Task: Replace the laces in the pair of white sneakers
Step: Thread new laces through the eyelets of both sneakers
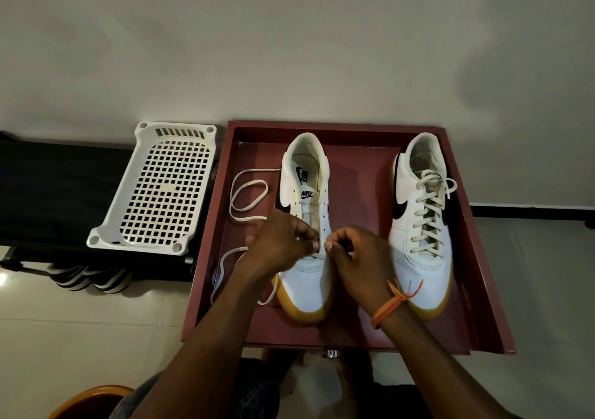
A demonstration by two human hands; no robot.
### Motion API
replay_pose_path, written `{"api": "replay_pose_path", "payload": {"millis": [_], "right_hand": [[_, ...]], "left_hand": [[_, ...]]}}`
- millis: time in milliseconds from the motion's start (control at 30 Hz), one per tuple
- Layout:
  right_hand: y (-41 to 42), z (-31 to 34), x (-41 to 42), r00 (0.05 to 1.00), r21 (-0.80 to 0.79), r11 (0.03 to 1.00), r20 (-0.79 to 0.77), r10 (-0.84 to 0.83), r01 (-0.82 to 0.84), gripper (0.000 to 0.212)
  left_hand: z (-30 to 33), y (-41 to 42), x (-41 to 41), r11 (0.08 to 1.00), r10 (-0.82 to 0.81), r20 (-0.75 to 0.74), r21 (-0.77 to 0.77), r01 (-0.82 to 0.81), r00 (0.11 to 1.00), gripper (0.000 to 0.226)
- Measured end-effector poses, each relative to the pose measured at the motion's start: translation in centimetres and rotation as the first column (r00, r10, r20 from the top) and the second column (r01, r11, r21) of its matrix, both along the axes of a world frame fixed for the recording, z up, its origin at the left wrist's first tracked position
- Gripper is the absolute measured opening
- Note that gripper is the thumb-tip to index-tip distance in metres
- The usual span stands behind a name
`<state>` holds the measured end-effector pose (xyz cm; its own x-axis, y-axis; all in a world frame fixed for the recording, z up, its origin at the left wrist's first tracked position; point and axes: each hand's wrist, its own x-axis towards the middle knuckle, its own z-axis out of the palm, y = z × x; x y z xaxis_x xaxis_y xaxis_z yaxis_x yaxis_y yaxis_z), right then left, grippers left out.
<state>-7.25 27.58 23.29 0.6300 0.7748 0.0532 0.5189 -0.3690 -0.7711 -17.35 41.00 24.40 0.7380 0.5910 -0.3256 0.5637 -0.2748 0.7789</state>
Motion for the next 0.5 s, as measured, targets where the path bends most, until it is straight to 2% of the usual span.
{"api": "replay_pose_path", "payload": {"millis": [100,133,167,233,267,367,500], "right_hand": [[0.0,-0.2,0.3,1.000,-0.021,1.000,0.023,-0.006,0.007,0.023],[0.0,0.0,0.7,0.997,-0.006,0.999,-0.066,-0.047,0.046,0.026],[0.0,0.3,1.3,0.970,0.009,0.995,-0.223,-0.097,0.102,0.028],[-0.2,1.3,2.4,0.845,0.005,0.979,-0.506,-0.175,0.205,0.026],[-0.3,1.8,3.0,0.799,0.000,0.971,-0.569,-0.196,0.238,0.024],[-0.7,2.7,4.8,0.714,0.042,0.933,-0.656,-0.244,0.357,0.020],[-0.6,2.3,5.1,0.652,0.108,0.852,-0.695,-0.303,0.512,0.010]], "left_hand": [[0.2,0.4,-0.1,1.000,-0.013,-0.034,0.002,0.013,0.999,0.010],[0.3,0.4,-0.2,1.000,-0.008,-0.038,-0.016,0.008,0.999,0.012],[0.5,0.5,-0.2,0.999,-0.001,-0.036,-0.045,-0.001,0.999,0.015],[0.7,0.4,-0.3,0.997,0.013,-0.050,-0.071,-0.016,0.999,0.018],[0.7,0.5,-0.3,0.998,0.018,-0.066,-0.066,-0.023,0.998,0.017],[0.8,0.6,-0.4,0.998,0.017,-0.092,-0.066,-0.023,0.996,0.016],[0.7,0.7,-0.4,0.993,0.015,-0.075,-0.115,-0.024,0.997,0.015]]}}
